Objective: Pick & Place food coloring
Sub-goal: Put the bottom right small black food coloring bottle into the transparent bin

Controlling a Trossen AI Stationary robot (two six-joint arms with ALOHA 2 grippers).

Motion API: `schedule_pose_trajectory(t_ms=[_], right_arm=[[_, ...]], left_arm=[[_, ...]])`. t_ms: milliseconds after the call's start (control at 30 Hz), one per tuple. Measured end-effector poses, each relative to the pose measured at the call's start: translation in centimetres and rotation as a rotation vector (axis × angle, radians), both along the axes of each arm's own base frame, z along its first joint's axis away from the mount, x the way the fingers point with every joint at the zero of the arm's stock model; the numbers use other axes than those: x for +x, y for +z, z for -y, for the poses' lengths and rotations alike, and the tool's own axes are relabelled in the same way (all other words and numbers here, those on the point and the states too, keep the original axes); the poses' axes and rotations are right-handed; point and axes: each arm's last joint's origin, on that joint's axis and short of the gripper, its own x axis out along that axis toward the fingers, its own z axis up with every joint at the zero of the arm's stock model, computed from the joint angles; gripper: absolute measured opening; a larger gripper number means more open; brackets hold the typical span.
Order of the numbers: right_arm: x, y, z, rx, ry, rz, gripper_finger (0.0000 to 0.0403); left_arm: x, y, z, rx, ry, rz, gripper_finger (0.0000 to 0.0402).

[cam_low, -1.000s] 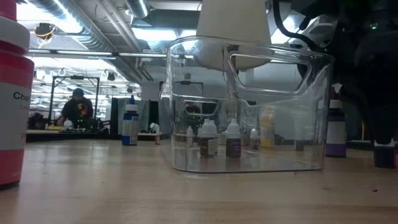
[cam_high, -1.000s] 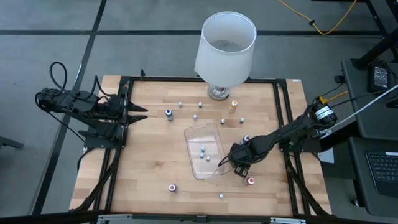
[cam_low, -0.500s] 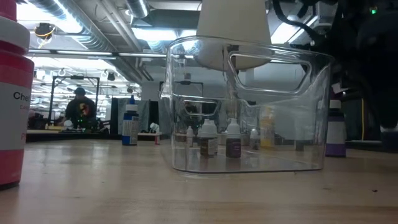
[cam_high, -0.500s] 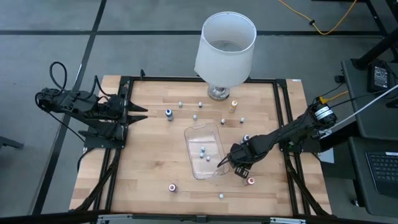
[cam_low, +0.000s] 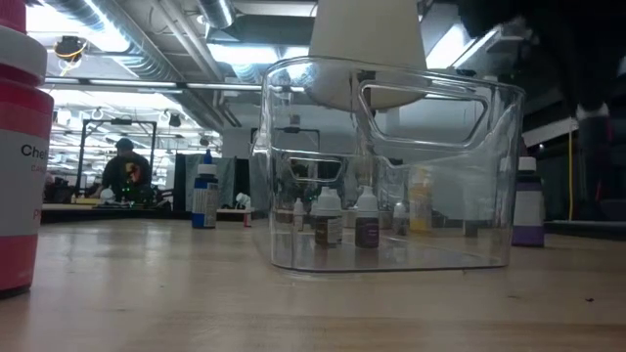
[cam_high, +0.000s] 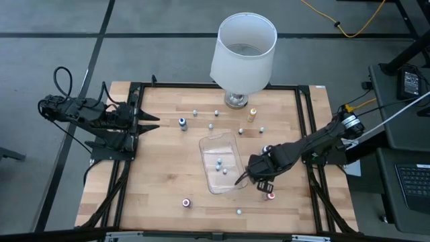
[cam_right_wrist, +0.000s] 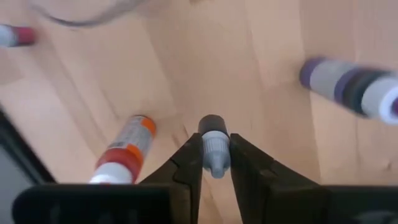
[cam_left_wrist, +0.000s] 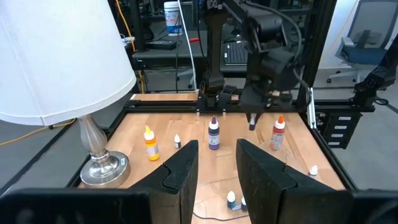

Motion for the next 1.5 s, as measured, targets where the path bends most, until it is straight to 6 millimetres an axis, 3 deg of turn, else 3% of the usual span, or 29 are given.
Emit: schedule_pose_trajectory(t_ms=[167, 433, 600, 800, 1000, 1267, 1500], right_arm=[[1.1, 2.9, 1.3, 0.007, 0.084, 0.050, 0.0064], [1.8, 10.5, 3.4, -0.040, 0.223, 0.224, 0.0072], [3.5, 12.3, 5.5, -0.063, 0.264, 0.313, 0.0064], [8.1, 11.2, 6.8, -0.070, 0.351, 0.301, 0.0072], [10.9, 10.3, 6.4, -0.075, 0.471, 0.328, 0.0067], [12.9, 4.9, 6.7, -0.021, 0.632, 0.213, 0.0073], [13.5, 0.5, 6.6, -0.009, 0.700, 0.232, 0.0064]], left_arm=[[0.0, 0.0, 0.0, 0.009, -0.008, 0.000, 0.0104], [0.0, 0.0, 0.1, -0.025, -0.026, 0.002, 0.0104], [0.0, 0.0, 0.2, -0.041, -0.057, -0.003, 0.0104], [0.0, 0.0, 0.2, -0.040, -0.055, -0.003, 0.0104], [0.0, 0.0, 0.2, -0.058, -0.052, 0.002, 0.0104], [0.0, 0.0, 0.2, -0.060, -0.051, 0.002, 0.0104], [0.0, 0.0, 0.2, -0.060, -0.052, 0.001, 0.0104]])
